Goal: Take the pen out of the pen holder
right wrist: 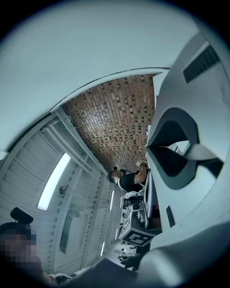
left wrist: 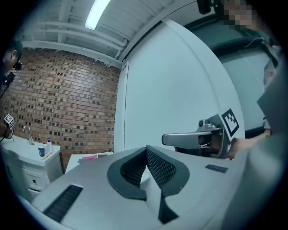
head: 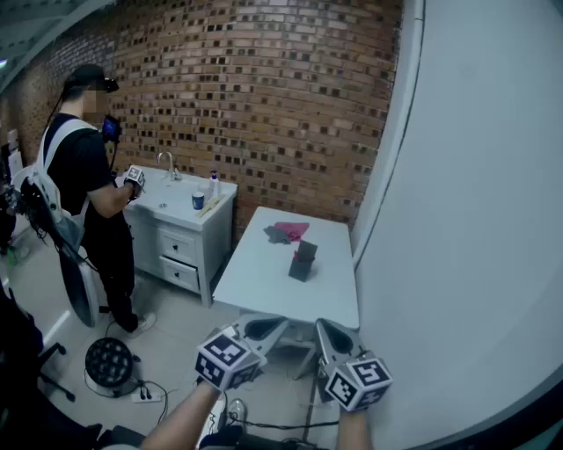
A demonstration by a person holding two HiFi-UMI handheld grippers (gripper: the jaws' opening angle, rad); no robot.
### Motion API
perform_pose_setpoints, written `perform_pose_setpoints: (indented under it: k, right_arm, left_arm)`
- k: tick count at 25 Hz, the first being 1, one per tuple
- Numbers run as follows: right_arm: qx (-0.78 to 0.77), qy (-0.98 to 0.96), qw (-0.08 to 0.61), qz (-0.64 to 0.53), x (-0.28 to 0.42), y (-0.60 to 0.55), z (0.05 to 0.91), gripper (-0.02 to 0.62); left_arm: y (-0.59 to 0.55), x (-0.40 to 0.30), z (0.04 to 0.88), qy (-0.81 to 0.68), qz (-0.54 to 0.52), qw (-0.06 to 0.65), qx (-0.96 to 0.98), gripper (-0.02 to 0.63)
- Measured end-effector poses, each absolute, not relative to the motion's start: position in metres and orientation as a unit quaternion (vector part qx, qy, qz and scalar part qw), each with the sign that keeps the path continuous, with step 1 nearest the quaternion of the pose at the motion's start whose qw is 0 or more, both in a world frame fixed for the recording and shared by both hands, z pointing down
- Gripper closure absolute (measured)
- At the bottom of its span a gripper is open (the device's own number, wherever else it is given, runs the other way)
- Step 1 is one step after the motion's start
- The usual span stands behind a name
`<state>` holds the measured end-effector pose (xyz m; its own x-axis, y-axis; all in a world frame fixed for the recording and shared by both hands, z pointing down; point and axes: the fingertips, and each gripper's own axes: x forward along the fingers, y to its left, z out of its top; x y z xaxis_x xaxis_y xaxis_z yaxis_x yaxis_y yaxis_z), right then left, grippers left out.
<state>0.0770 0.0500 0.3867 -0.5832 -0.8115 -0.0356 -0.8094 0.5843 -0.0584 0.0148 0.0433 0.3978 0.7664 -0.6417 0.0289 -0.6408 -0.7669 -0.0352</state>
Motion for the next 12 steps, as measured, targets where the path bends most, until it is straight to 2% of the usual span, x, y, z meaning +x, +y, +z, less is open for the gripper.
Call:
perform_pose_setpoints:
  k: [12]
  right_arm:
    - [-0.463,0.885,0.028,-0.028,0.082,0.001,0.387,0.588]
  left_arm:
    - [-0.006,0.018,0.403,0.338,-0.027,0.001,-0.941,0.598]
